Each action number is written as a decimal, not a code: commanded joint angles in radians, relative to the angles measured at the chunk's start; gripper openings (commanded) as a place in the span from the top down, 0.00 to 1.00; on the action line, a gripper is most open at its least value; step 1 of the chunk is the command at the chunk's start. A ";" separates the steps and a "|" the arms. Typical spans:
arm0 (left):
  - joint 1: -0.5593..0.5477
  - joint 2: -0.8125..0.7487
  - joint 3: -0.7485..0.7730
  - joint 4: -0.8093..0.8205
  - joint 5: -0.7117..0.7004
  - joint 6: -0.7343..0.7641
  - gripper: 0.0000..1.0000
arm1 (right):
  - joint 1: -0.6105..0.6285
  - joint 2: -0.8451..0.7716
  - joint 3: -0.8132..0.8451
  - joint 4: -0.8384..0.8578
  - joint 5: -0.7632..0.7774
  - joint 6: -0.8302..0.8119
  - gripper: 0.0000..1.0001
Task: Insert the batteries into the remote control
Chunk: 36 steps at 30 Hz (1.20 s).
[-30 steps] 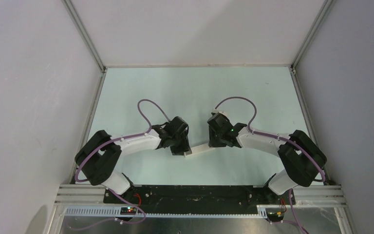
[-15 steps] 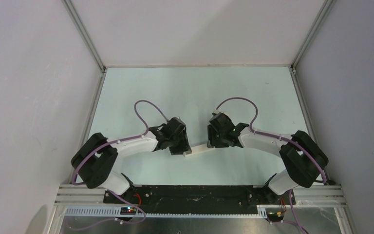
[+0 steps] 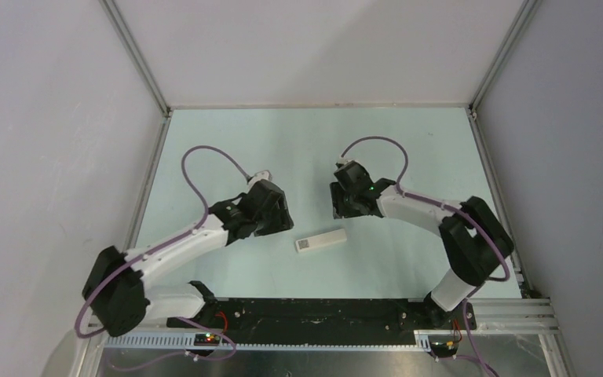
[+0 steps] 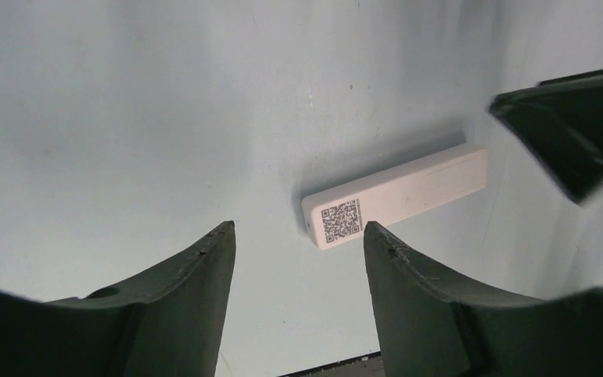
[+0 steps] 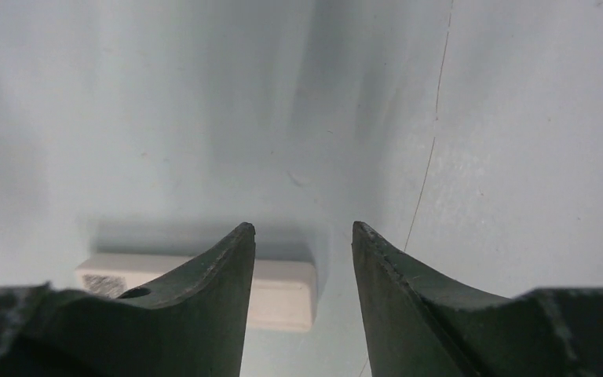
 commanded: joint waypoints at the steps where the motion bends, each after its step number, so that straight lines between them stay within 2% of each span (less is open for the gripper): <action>1: 0.009 -0.130 0.037 -0.085 -0.105 0.034 0.35 | -0.002 0.087 0.037 -0.033 0.042 -0.067 0.49; 5: 0.013 -0.217 0.028 -0.094 -0.117 0.032 0.34 | 0.009 0.096 0.038 -0.060 0.050 -0.082 0.53; 15: 0.018 -0.346 0.016 -0.107 -0.133 0.040 0.32 | 0.152 0.047 -0.013 -0.218 -0.030 -0.079 0.59; 19: 0.021 -0.370 0.004 -0.111 -0.132 0.040 0.31 | 0.189 -0.022 -0.069 -0.231 -0.073 -0.018 0.60; 22: 0.022 -0.383 -0.005 -0.114 -0.134 0.039 0.31 | 0.194 -0.093 -0.094 -0.229 -0.033 0.027 0.60; 26: 0.024 -0.395 -0.008 -0.120 -0.135 0.035 0.31 | 0.209 -0.181 -0.099 -0.232 0.036 0.103 0.55; 30: 0.025 -0.418 -0.012 -0.128 -0.144 0.034 0.30 | 0.243 -0.251 -0.098 -0.231 0.088 0.184 0.44; 33: 0.026 -0.427 -0.016 -0.131 -0.145 0.034 0.30 | 0.274 -0.237 -0.098 -0.193 0.079 0.172 0.30; 36: 0.027 -0.431 -0.020 -0.132 -0.143 0.038 0.26 | 0.290 -0.194 -0.098 -0.151 0.038 0.129 0.27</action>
